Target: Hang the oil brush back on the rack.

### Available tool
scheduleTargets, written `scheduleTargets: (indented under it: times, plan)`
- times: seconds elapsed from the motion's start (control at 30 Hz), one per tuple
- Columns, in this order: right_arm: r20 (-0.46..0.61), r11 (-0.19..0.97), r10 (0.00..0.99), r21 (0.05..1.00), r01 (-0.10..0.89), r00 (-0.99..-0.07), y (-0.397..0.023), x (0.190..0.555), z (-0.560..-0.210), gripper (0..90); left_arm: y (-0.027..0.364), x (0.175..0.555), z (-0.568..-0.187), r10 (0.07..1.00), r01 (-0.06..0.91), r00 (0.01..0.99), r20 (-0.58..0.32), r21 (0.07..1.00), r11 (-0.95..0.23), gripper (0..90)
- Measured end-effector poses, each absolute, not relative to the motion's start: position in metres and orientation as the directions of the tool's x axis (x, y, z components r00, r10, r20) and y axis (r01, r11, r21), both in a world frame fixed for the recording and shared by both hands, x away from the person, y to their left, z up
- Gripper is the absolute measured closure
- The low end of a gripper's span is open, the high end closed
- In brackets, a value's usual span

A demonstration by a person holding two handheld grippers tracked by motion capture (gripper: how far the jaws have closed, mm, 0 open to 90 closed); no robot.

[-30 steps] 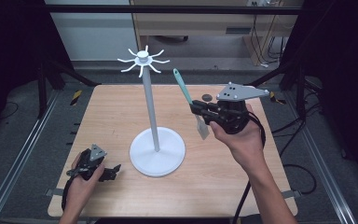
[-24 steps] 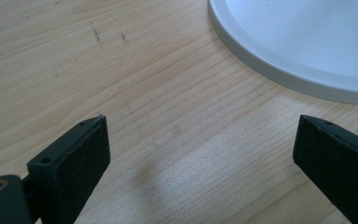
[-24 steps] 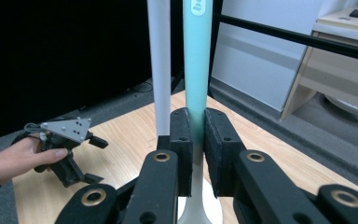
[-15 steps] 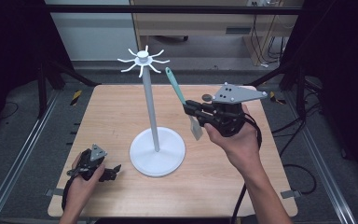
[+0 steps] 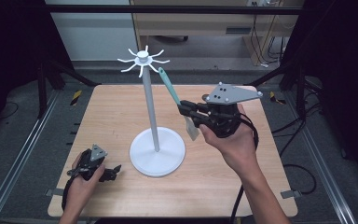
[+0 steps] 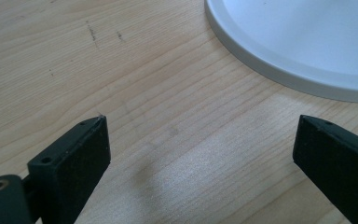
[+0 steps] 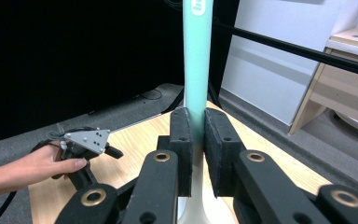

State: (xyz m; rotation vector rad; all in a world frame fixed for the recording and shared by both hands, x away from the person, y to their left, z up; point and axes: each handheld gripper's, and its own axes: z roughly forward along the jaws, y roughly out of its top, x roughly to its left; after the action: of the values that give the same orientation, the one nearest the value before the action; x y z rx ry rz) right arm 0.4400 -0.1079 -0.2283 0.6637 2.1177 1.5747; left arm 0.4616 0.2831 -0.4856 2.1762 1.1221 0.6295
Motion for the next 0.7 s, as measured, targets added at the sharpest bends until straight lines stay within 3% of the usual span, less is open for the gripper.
scheduleTargets:
  times: [0.7]
  plan:
    - [-0.053,0.269,0.602,0.953,0.14,-0.797,-0.0984,0.4463,-0.2307,82.1,0.2829,0.4616,-0.4857,0.837,0.55,0.53,0.133,0.698,-0.459,3.6]
